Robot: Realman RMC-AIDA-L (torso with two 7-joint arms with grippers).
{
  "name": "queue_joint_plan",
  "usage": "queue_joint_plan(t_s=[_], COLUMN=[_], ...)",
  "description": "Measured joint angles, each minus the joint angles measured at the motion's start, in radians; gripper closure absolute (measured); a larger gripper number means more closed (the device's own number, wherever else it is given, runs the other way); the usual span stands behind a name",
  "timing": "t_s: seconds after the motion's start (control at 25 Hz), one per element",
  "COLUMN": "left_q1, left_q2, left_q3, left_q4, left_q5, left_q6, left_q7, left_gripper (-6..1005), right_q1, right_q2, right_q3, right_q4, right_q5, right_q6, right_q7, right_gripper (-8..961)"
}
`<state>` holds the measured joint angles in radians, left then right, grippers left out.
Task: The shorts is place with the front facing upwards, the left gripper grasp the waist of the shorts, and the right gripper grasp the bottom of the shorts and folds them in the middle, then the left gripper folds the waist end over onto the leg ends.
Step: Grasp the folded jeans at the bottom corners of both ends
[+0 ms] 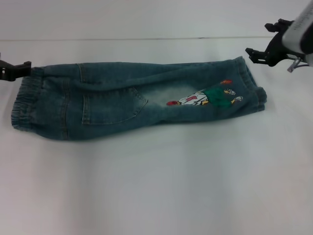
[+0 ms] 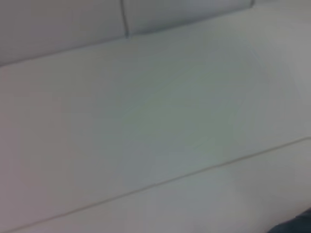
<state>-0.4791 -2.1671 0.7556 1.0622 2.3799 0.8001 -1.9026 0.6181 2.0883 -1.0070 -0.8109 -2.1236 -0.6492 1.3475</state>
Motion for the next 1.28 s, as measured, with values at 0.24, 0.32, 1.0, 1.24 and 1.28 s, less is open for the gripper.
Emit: queue_joint_plan(t_s=[0.24, 0.32, 1.0, 1.24, 1.28], left_q1=[0.164, 0.198, 0.244, 0.214, 0.205], left_q2=[-0.005, -0.006, -0.001, 0.003, 0.004], left_q3=[0.003, -0.013, -0.201, -0.195, -0.194], left_q4=[0.076, 0.058, -0.129, -0.157, -0.163], left_q5=[-0.384, -0.465, -0.348, -0.315, -0.31], left_q6=[0.211, 0.267, 0.379, 0.298, 0.28], left_q7=[0.217, 0.286, 0.537, 0.531, 0.532], left_gripper=[111, 111, 115, 122, 124], right_q1=[-0.117, -0.151, -0.235, -0.232, -0.232], right_q2=[-0.009, -0.009, 0.0, 0.002, 0.002], right_q3=[0.094, 0.145, 0.174, 0.163, 0.163], right_q4=[-0.07, -0.068, 0.103, 0.106, 0.106], right_q5=[0.226, 0.272, 0.277, 0.277, 0.277], right_q6=[-0.301, -0.446, -0.87, -0.865, -0.863], right_q7=[-0.132, -0.189, -0.483, -0.478, -0.478], right_gripper=[133, 114, 105, 107, 108])
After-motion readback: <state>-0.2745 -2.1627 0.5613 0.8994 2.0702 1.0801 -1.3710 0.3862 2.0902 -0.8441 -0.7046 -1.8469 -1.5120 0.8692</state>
